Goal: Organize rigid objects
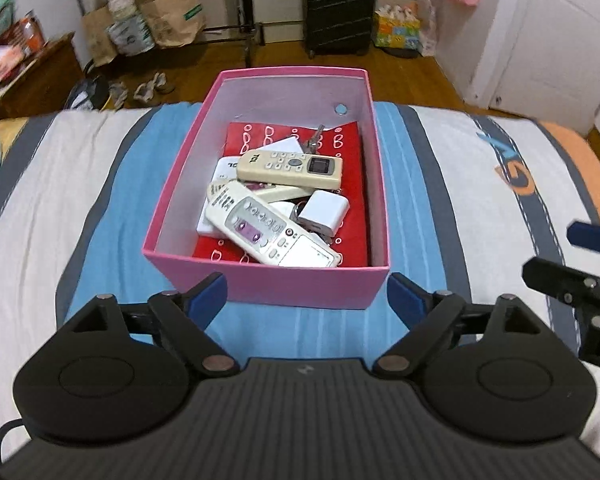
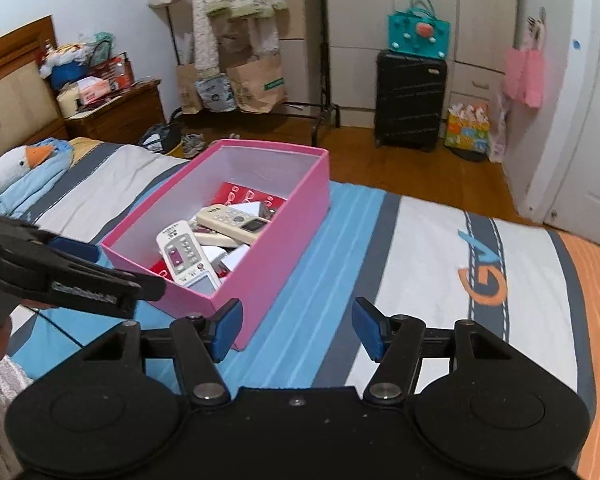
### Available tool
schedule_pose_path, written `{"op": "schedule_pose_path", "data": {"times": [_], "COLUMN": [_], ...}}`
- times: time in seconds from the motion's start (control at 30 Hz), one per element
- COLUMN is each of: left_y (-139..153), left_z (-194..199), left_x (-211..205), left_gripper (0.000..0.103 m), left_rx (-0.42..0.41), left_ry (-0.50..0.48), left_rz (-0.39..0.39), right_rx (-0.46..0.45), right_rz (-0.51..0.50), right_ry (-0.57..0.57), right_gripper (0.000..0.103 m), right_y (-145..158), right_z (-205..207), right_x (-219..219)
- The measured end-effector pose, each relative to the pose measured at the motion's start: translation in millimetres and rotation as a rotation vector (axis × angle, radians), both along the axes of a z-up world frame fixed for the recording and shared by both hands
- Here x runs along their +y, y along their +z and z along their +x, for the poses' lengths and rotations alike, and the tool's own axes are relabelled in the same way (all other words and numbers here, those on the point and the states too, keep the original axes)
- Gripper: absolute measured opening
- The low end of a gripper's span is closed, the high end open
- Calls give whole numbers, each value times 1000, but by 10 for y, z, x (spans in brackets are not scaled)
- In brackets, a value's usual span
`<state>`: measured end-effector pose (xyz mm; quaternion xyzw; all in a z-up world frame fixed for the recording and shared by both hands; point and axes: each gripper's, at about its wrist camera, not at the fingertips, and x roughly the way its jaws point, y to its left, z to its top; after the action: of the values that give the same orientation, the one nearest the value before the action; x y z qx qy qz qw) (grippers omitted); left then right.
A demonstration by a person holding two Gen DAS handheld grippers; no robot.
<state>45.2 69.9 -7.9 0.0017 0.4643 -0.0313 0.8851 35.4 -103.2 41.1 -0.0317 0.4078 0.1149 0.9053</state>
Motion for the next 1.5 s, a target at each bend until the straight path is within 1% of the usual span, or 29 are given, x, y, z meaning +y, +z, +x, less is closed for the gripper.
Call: {"op": "schedule_pose_path", "data": {"times": [0.07,0.2,0.3,0.4,0.43,0.47,0.53,0.6,0.7,0.9,0.97,1.13,1.37,1.5], "left_y": [-6,-34,-11,34,43,48,55,61,62,26,12,20,34,8], "left_z": [-51,-160,-245,-324,-340,-361,-389,-402,-423,-488,-512,-523,-589,-619], "left_x": [-9,-57,-73,-63,-61,-53,-35,-9,11,23,17,30,86,134], "left_gripper": [92,92,92,93,95,96,96,96,96,96,96,96,96,97], "left_rx": [-4,-1,-13,-29,-32,-37,-45,-49,-52,-73,-112,-116,-129,-137], "left_ry": [5,-19,-20,-19,-18,-19,-14,-7,-10,-34,-45,-49,-50,-56], "left_rz": [8,22,35,49,49,50,55,54,47,47,52,35,26,6], "right_rx": [-6,-13,-45,-69,-81,-93,-108,-120,-128,-156,-171,-177,-176,-178], "right_rz": [-20,-1,-32,-23,-12,-6,-17,-51,-85,-98,-105,-137,-132,-137], "right_ry": [18,-24,-52,-83,-96,-109,-144,-183,-210,-218,-220,-215,-221,-220], "right_gripper": [65,65,70,85,93,94,95,96,97,97,97,97,97,97], "right_y": [2,1,-8,-17,-20,-23,-27,-28,-31,3,13,22,28,29], "right_z": [-64,-179,-288,-385,-417,-445,-477,-502,-525,-563,-579,-611,-675,-678], "right_x": [-17,-74,-67,-87,-98,-108,-101,-80,-37,-2,15,43,44,62]}}
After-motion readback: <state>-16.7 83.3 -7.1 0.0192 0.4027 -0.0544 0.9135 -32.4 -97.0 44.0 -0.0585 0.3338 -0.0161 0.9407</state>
